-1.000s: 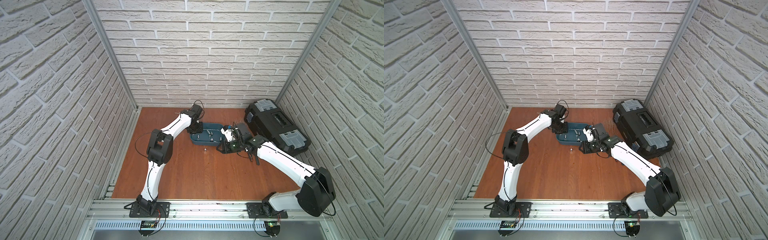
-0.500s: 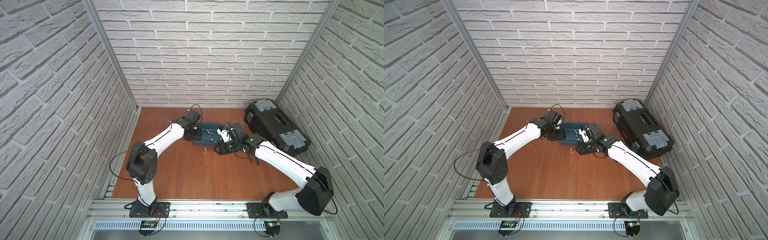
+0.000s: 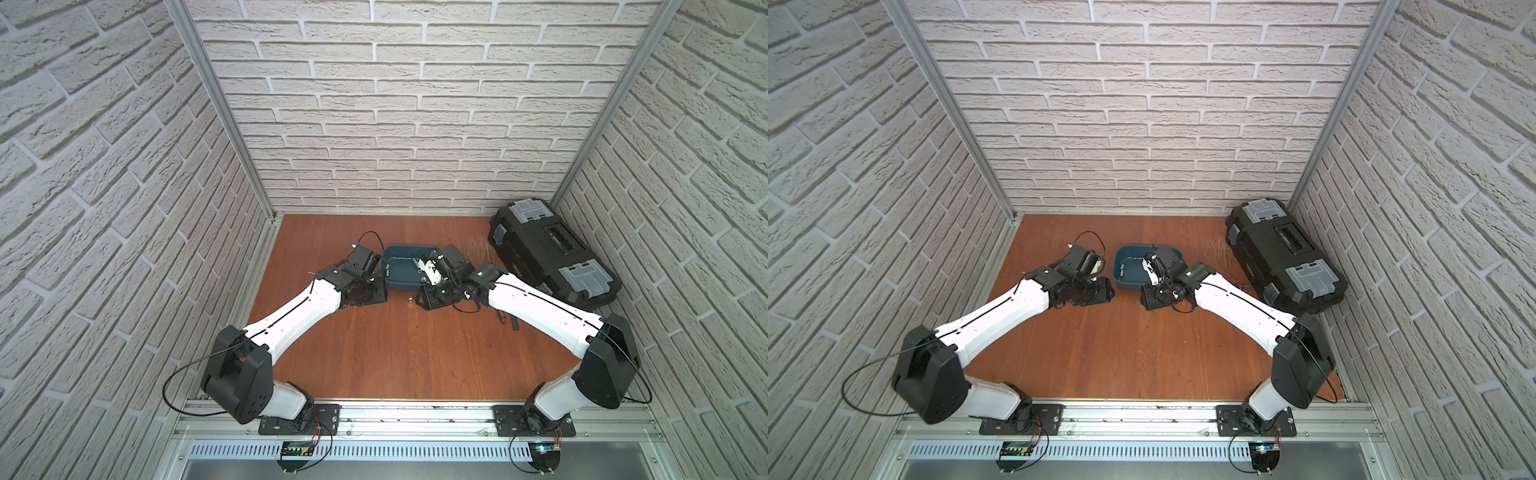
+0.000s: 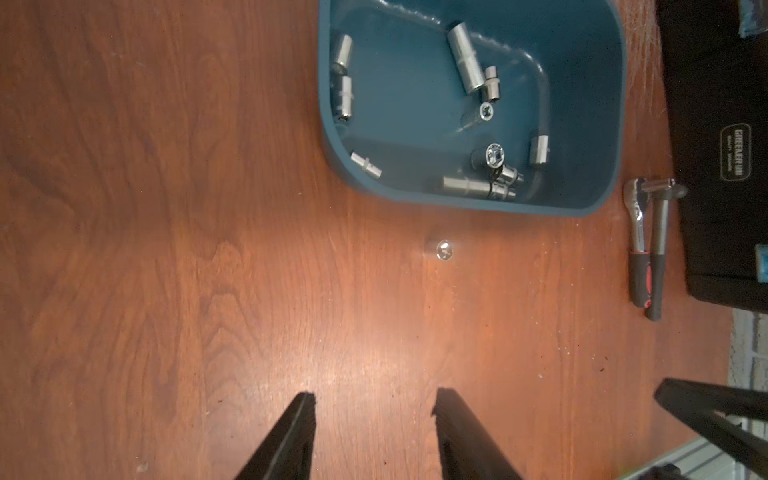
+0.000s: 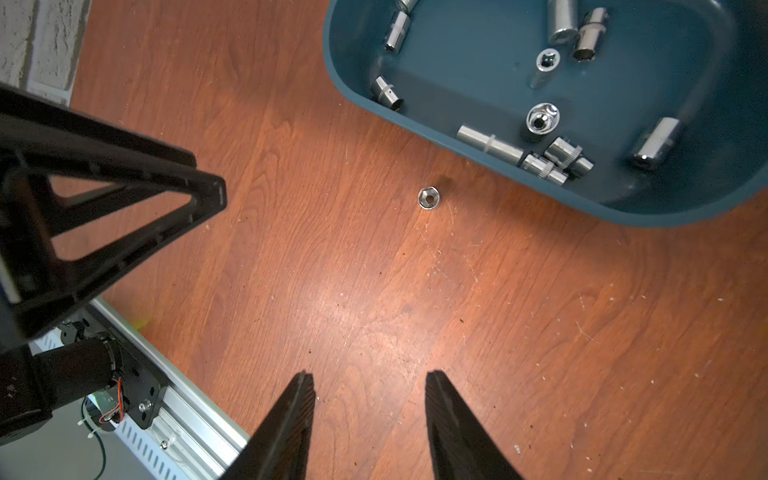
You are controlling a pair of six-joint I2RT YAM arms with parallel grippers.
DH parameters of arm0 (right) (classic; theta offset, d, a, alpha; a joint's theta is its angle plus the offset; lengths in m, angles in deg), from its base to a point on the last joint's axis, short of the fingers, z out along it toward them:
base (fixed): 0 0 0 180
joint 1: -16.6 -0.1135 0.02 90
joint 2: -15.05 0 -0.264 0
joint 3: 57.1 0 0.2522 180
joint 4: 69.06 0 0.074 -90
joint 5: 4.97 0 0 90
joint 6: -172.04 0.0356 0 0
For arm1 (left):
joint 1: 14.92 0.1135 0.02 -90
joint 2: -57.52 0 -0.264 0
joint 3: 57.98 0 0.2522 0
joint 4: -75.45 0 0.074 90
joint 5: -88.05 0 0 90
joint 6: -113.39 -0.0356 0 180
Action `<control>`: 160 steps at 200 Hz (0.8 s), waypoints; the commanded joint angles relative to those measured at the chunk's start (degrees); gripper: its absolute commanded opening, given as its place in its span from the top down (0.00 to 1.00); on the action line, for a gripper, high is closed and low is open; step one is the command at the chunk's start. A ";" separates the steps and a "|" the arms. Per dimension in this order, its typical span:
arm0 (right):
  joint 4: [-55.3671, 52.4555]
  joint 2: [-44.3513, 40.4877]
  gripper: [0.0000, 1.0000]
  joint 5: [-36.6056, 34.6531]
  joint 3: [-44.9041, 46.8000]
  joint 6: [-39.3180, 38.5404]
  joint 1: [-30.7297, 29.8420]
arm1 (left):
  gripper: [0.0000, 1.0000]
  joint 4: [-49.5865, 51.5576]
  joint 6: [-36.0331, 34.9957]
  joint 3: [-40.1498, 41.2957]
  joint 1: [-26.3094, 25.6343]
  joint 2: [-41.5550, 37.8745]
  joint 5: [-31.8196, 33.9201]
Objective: Put the socket on the desktop into the storage box
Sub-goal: Pick up the socket head from the center of the board.
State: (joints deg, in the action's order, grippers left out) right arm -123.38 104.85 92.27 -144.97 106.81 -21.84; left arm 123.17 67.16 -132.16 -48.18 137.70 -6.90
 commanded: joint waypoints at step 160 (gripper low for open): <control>0.83 16.22 0.47 -12.11 -10.12 9.34 -3.53 | 0.45 -5.29 12.59 17.89 -5.19 -18.08 7.85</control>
State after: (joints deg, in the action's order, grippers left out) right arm -124.54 119.32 83.03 -153.41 113.46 -24.48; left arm 120.22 77.78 -115.82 -52.68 121.53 -0.85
